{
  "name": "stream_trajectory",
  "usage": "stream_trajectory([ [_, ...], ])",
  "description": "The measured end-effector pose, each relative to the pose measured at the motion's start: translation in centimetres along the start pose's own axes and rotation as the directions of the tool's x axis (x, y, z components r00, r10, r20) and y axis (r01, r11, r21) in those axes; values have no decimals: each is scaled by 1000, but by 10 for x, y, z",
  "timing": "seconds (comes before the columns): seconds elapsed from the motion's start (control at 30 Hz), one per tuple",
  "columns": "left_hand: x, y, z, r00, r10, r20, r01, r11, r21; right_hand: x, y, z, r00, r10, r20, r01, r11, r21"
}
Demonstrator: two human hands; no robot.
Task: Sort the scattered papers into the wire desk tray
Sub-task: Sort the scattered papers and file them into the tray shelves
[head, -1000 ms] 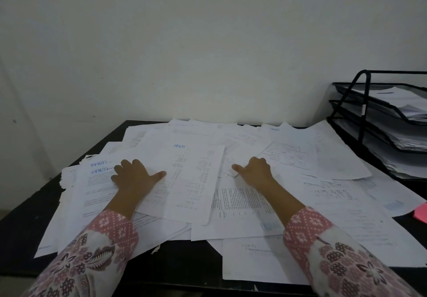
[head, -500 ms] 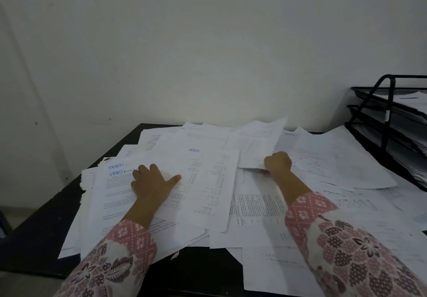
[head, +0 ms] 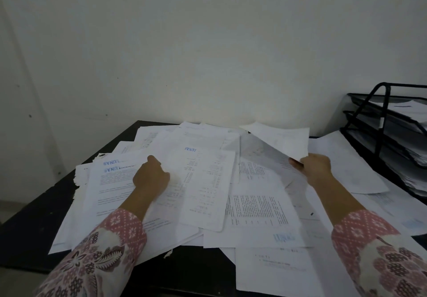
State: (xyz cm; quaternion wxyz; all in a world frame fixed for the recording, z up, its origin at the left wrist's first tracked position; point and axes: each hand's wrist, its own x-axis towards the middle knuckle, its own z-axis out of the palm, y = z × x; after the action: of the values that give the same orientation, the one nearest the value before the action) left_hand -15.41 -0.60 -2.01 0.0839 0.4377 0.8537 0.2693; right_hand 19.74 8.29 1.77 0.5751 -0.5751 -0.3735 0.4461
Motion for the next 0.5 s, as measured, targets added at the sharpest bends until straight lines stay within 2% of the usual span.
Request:
stream_trajectory([
  [0.13,5,10,-1,998,1,63,8,989,-146,-28,7,17,985,54,165,-62,997,45],
  [0.23,4,19,2,996,3,90,19,968,-252,-48,18,30,956,81,281,-59,995,-85],
  [0.37,-1,37,5,986,-19,166,78,932,-354,-54,32,45,932,163,323,-60,950,-306],
  [0.5,0,47,5,953,-71,293,212,848,-486,-54,33,50,926,70,372,176,789,-588],
])
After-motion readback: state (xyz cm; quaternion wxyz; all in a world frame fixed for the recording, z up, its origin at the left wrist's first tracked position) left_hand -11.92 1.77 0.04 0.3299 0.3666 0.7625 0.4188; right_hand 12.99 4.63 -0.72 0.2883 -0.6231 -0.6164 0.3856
